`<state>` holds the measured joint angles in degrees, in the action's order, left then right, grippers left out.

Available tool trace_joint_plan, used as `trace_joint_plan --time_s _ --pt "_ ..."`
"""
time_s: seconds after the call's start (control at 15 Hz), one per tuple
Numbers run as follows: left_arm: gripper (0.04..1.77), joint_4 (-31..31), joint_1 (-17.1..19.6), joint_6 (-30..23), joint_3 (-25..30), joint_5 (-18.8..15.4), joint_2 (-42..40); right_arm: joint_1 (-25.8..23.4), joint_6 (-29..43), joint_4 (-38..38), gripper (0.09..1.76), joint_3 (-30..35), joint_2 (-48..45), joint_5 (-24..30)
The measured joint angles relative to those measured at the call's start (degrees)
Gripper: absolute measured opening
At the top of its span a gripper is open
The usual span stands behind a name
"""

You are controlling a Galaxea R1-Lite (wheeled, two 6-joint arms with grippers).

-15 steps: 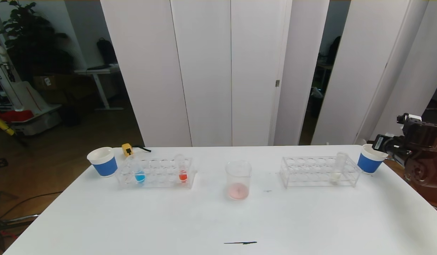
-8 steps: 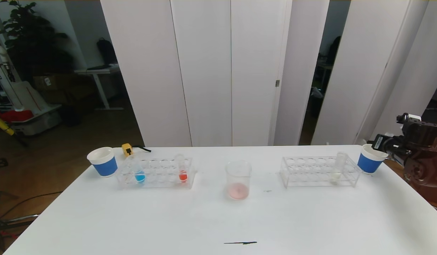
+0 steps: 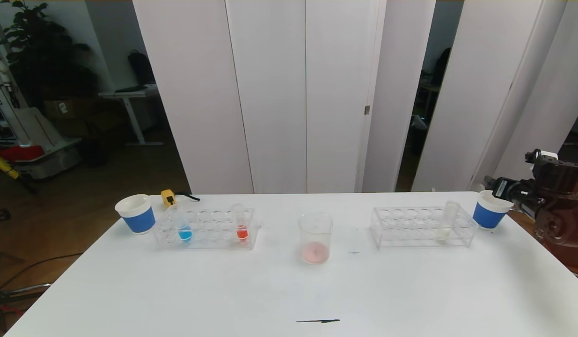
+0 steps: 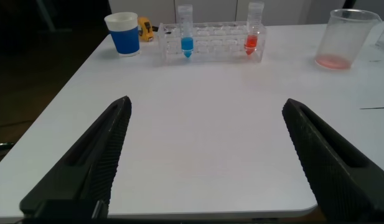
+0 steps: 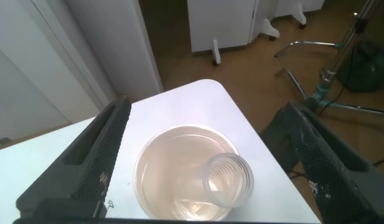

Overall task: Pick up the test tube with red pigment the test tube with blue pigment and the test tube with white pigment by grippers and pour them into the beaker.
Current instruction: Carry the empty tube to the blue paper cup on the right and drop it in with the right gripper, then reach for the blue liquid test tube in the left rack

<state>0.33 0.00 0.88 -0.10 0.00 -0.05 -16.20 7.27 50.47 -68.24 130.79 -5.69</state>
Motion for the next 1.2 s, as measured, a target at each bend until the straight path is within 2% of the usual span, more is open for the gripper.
trace_joint_plan --time_s 0.27,0.47,0.87,1.2 --pt "1.73 0.0 0.0 0.0 0.0 0.0 0.0 0.1 0.2 -0.9 1.75 0.0 -2.2 0.4" --pt "1.73 0.0 0.0 0.0 0.0 0.0 0.0 0.6 0.2 -5.4 1.75 0.5 -8.9 0.8" --pt "1.73 0.0 0.0 0.0 0.0 0.0 0.0 5.2 -2.8 -27.6 1.75 0.1 -33.6 3.8" --pt "1.73 0.0 0.0 0.0 0.0 0.0 0.0 15.2 -4.2 -41.9 1.75 5.2 -58.0 4.3"
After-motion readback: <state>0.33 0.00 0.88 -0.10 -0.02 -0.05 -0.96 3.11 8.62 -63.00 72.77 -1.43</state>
